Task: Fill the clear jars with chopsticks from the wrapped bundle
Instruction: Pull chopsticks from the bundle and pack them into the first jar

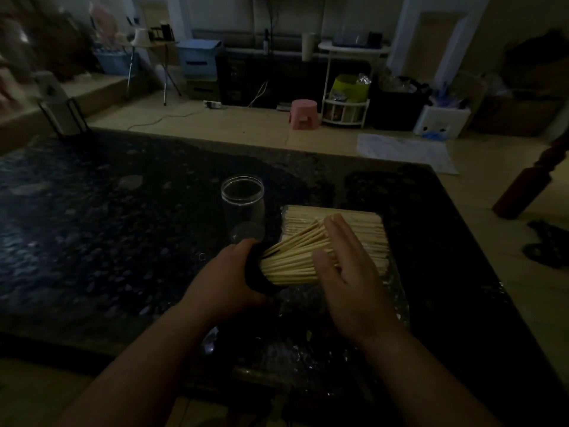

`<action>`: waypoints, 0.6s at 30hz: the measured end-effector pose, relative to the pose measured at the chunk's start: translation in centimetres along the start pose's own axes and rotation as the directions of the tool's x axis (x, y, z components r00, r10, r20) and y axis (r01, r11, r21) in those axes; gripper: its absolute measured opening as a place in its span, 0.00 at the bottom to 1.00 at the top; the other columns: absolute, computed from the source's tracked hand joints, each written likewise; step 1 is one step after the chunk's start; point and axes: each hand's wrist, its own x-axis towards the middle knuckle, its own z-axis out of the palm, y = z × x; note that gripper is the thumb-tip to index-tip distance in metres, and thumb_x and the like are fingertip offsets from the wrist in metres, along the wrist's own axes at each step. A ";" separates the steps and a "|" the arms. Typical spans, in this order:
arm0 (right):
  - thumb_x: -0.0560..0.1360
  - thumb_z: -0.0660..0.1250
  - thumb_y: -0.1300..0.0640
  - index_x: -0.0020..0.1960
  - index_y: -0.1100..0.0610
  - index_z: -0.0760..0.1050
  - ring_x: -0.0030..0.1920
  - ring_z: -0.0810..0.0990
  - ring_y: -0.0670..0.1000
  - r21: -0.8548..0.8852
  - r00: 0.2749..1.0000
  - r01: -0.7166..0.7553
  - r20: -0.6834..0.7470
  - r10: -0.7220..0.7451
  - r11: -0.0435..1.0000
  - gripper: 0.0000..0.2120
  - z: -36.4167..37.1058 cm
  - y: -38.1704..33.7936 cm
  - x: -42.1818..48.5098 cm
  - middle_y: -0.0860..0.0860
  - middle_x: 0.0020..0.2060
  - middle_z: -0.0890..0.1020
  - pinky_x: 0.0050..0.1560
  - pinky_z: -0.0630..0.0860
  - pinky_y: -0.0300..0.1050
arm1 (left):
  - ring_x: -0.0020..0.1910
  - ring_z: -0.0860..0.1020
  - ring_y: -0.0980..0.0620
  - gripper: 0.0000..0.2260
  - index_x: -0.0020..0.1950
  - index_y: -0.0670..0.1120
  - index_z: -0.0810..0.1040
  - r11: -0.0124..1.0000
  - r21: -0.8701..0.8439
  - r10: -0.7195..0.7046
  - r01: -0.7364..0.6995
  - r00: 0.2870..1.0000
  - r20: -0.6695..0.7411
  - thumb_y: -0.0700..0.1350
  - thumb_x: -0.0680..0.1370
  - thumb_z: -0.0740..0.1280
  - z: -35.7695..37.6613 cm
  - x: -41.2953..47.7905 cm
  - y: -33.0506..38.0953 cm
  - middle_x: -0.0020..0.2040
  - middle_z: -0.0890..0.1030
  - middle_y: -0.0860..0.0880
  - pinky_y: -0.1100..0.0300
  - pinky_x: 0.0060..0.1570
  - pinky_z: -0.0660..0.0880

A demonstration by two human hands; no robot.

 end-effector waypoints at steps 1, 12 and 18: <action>0.76 0.52 0.40 0.75 0.47 0.61 0.73 0.57 0.38 0.086 0.998 -0.017 -0.053 0.022 0.996 0.29 -0.1 -0.2 0.0 0.39 0.73 0.61 0.73 0.56 0.40 | 0.58 0.75 0.54 0.41 0.69 0.57 0.67 1.000 -0.009 -0.003 0.003 1.000 -0.005 0.56 0.59 0.79 0.0 0.0 -0.1 0.62 0.74 0.54 0.54 0.57 0.75; 0.76 0.62 0.63 0.50 0.48 0.72 0.43 0.77 0.46 0.170 0.963 -0.154 -0.194 0.186 0.973 0.10 -1.1 1.3 0.5 0.46 0.43 0.78 0.40 0.74 0.44 | 0.55 0.76 0.55 0.40 0.68 0.59 0.67 0.994 -0.098 -0.059 0.053 0.996 -0.060 0.55 0.60 0.80 -0.1 0.0 -0.3 0.59 0.76 0.53 0.56 0.54 0.75; 0.72 0.61 0.56 0.35 0.55 0.76 0.34 0.79 0.49 -0.229 0.930 -0.204 0.257 0.261 0.952 0.09 -0.6 2.3 0.6 0.49 0.31 0.81 0.33 0.73 0.44 | 0.52 0.74 0.57 0.39 0.69 0.55 0.67 0.988 -0.139 -0.079 0.068 0.994 -0.074 0.51 0.61 0.80 -0.3 -0.1 0.0 0.59 0.76 0.54 0.61 0.50 0.72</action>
